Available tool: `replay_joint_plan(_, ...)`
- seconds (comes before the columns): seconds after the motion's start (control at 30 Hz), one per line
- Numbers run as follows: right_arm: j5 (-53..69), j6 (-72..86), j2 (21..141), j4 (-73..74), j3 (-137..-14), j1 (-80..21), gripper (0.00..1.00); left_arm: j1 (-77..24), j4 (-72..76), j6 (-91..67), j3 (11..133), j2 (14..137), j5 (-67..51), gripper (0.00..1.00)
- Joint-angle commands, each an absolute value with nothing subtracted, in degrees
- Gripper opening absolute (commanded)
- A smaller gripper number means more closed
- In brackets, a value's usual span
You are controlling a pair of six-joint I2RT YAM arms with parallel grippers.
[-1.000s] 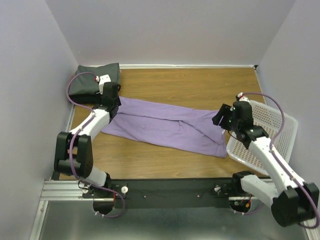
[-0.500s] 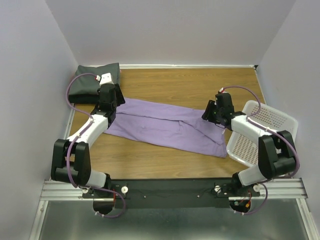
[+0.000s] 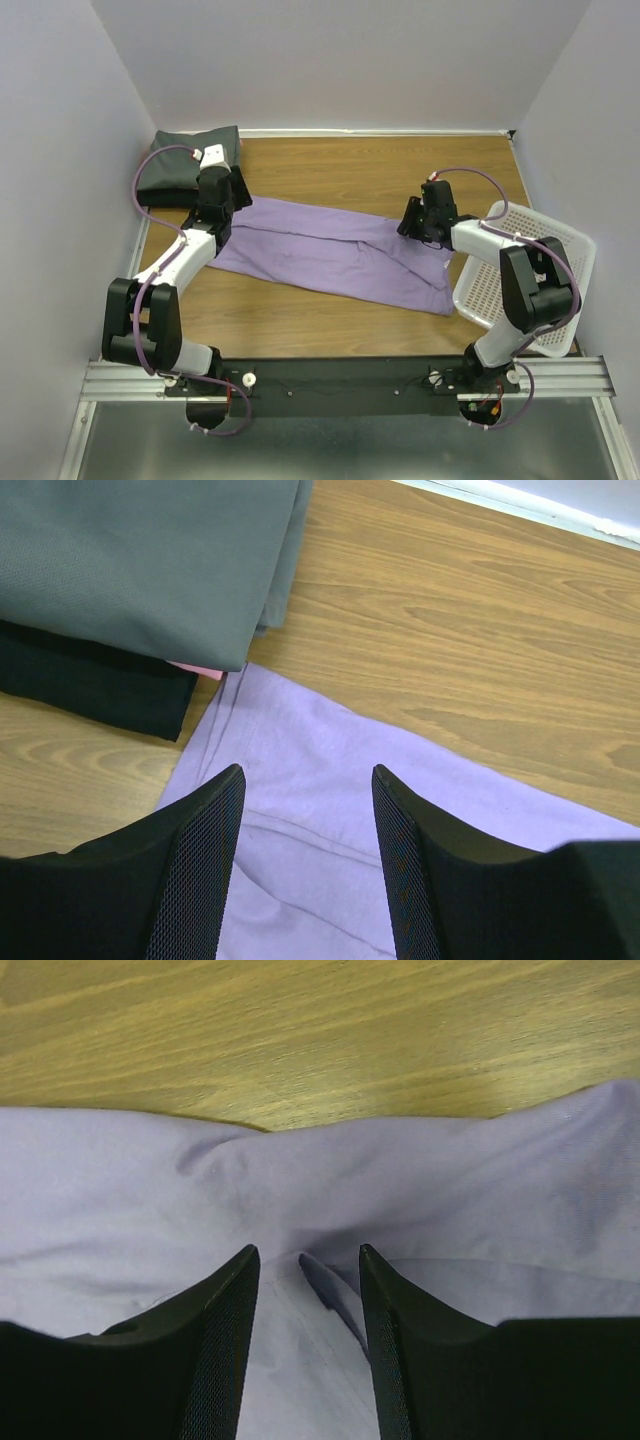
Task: Fold and stack the t-shirts
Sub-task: Fold the tshirt
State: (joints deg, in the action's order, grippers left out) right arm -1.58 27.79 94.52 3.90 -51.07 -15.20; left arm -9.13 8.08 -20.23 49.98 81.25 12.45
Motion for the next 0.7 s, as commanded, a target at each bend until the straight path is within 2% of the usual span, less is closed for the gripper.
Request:
replay_joint_plan(0.0,-0.44,27.16,95.19,2.46,-52.12,-16.52,0.51,-9.23,9.58,-20.30,49.04,81.56,11.42,0.62)
replay_joint_plan(0.4,1.41,27.77,95.80,2.63,-51.06,-17.31,0.37,-9.23,9.49,-20.30,48.43,80.95,12.48,0.62)
replay_joint_plan(0.67,1.14,27.77,97.03,3.69,-51.24,-17.49,0.35,-9.23,9.40,-20.30,48.25,80.68,12.83,0.61)
